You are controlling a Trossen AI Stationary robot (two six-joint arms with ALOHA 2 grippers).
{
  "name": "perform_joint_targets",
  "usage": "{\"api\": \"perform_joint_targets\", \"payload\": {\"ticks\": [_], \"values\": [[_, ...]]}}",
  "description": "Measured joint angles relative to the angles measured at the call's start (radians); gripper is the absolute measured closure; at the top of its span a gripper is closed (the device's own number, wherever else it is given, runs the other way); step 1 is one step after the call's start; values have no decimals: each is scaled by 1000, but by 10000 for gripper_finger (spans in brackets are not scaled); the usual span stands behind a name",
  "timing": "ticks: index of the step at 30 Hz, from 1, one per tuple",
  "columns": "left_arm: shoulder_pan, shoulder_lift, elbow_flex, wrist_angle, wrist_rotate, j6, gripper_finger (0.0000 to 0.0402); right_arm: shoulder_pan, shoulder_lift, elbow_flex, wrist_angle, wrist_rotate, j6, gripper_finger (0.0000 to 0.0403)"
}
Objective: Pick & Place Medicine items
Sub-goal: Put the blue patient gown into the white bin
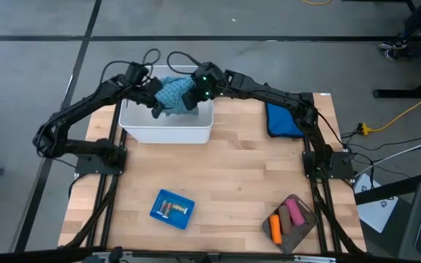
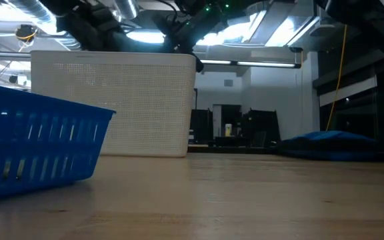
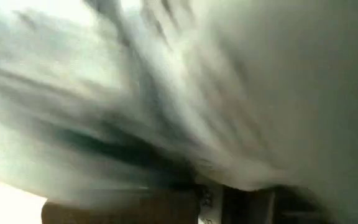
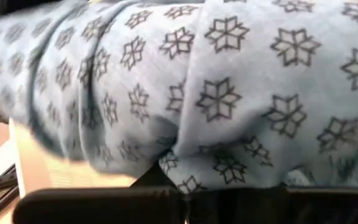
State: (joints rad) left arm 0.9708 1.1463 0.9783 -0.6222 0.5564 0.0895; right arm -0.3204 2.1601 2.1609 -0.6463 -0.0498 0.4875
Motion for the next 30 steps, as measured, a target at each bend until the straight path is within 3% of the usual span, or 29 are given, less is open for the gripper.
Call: {"api": "perform_joint_targets", "payload": {"ticks": [9,14,16,25,30], "values": [[48,-97,-126,47,-5,-58,393,1,0,-44,36,-50,10,368],[46,-97,-139,85,-19,-79,355,1,0,-45,45,-16,-22,365],[46,-96,-140,96,-24,-78,333,2,0,-45,65,2,-33,334],[46,-106,-140,102,-61,-78,221,-1,-2,-44,96,61,-103,114],[46,-161,-140,99,-76,-79,183,1,-2,-44,96,30,-102,56]]}}
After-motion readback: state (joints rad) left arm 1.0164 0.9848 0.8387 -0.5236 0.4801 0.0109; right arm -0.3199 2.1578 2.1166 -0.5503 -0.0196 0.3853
